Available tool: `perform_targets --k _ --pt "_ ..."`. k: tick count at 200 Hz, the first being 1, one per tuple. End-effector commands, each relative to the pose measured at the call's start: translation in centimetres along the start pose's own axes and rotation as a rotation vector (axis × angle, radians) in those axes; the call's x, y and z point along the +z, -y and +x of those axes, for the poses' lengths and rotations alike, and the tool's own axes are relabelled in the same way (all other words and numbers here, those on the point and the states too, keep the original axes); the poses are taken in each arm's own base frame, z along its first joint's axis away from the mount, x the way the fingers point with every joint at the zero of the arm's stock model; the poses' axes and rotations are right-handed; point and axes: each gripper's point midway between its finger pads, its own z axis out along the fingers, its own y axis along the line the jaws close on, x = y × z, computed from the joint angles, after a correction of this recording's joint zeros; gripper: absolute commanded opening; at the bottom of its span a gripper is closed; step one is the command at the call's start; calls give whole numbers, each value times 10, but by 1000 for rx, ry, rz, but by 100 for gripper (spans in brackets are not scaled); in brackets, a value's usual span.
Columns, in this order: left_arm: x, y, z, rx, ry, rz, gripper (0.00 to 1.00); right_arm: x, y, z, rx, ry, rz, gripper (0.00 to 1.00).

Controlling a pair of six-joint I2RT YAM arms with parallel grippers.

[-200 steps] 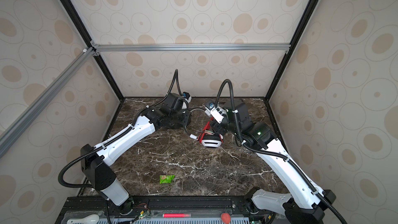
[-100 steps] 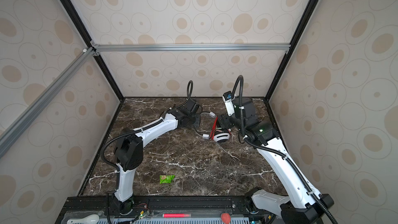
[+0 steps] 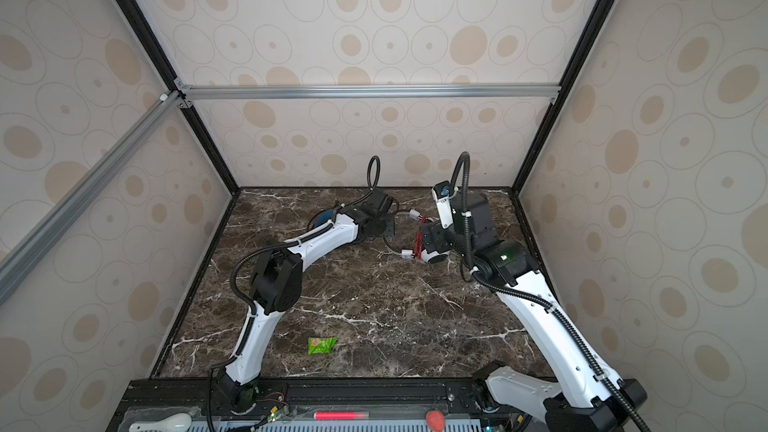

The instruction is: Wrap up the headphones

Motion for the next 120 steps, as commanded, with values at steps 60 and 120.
perform_targets --k 60,120 --pt "4 -8 -15 -82 47 -1 5 -7 6 11 39 3 24 96" --pt "18 -15 0 -91 16 -21 14 -11 11 14 32 10 48 96"
